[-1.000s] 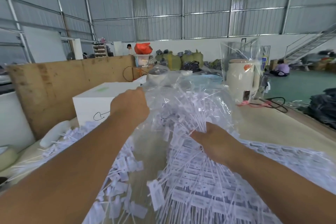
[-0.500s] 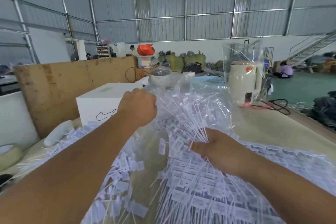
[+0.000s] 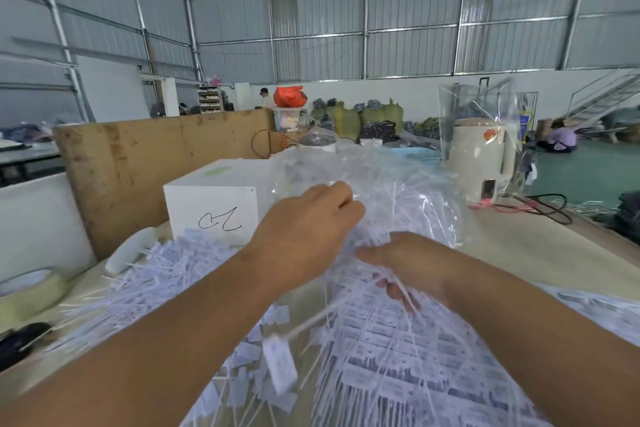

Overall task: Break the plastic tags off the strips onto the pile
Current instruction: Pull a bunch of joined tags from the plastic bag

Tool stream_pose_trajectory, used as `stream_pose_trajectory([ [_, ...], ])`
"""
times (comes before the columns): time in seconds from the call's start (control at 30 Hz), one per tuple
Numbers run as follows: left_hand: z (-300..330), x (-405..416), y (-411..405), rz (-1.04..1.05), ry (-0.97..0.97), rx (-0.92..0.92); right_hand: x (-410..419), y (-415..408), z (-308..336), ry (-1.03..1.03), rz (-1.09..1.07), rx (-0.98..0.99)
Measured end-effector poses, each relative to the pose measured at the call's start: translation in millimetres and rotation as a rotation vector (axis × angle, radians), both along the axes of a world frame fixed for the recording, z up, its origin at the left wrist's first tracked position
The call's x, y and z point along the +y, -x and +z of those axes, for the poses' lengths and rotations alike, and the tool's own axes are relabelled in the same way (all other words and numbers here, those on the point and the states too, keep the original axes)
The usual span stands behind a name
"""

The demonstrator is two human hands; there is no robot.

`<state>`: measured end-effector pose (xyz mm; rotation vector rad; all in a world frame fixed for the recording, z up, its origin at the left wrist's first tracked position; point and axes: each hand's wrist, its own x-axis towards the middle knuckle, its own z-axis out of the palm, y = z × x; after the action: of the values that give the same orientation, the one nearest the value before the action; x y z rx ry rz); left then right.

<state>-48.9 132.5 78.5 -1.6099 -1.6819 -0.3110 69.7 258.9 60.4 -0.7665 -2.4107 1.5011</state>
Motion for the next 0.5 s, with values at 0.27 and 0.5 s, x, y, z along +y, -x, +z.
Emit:
stream_pose_trajectory([
  [0.27, -22, -4, 52, 0.269, -0.446, -0.535, 4, 6, -5, 0.328, 0.009, 0.174],
  [0.5, -19, 27, 61, 0.089, -0.210, -0.934, 4, 6, -12, 0.269, 0.041, 0.093],
])
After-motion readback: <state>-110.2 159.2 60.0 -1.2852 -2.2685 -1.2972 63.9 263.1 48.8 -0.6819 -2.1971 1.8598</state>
